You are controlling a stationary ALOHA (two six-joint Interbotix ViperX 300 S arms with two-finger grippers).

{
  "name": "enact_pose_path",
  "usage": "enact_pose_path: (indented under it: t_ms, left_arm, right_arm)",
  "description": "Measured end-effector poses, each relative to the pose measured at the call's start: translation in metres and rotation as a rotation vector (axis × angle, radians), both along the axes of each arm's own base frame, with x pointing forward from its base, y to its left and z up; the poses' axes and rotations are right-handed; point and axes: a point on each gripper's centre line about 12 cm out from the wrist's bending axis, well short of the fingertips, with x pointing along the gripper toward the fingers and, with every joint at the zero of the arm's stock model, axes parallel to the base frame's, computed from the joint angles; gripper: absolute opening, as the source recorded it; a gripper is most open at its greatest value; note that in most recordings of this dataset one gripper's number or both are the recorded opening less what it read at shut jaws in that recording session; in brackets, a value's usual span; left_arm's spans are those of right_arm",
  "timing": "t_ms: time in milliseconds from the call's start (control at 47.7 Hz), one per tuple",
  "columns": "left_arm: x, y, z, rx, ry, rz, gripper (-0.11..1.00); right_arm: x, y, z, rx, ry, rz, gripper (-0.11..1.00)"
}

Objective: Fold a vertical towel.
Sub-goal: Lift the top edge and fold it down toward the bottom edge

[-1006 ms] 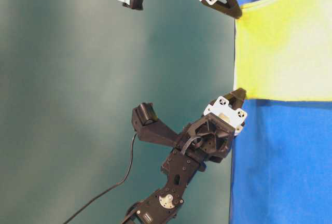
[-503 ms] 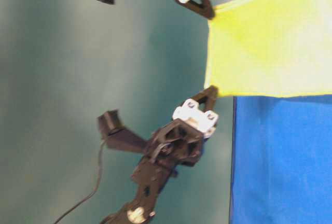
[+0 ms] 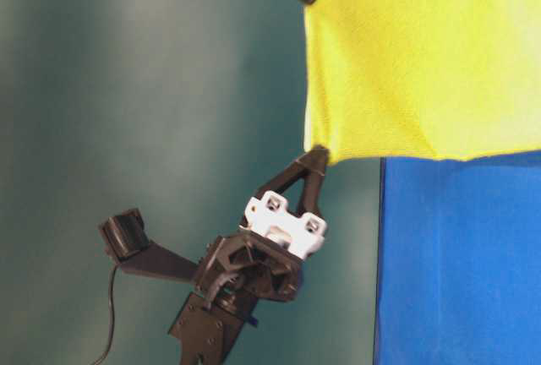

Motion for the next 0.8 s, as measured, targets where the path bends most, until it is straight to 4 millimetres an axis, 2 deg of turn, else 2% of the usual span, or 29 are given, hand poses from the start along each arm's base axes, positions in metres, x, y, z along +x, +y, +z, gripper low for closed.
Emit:
enact_pose_path:
  t_ms: [189, 335, 482, 608, 796]
  left_arm:
    - [-0.001, -0.039, -0.011, -0.008, 0.033, -0.089, 0.03]
    - [-0.001, -0.064, -0.019, -0.013, 0.054, -0.149, 0.03]
    - [0.001, -0.082, -0.036, -0.023, 0.092, -0.192, 0.03]
    - [0.004, -0.099, -0.057, -0.037, 0.139, -0.228, 0.03]
    - [0.007, -0.108, -0.07, -0.042, 0.157, -0.248, 0.03]
  right_arm:
    - [-0.001, 0.032, -0.011, 0.082, 0.05, 0.069, 0.05]
    - [0.0, 0.051, -0.028, 0.14, 0.09, 0.103, 0.05]
    - [-0.001, 0.066, -0.048, 0.199, 0.128, 0.113, 0.05]
    - [0.002, 0.076, -0.057, 0.227, 0.141, 0.128, 0.05]
    - [0.006, 0.084, -0.071, 0.237, 0.164, 0.151, 0.05]
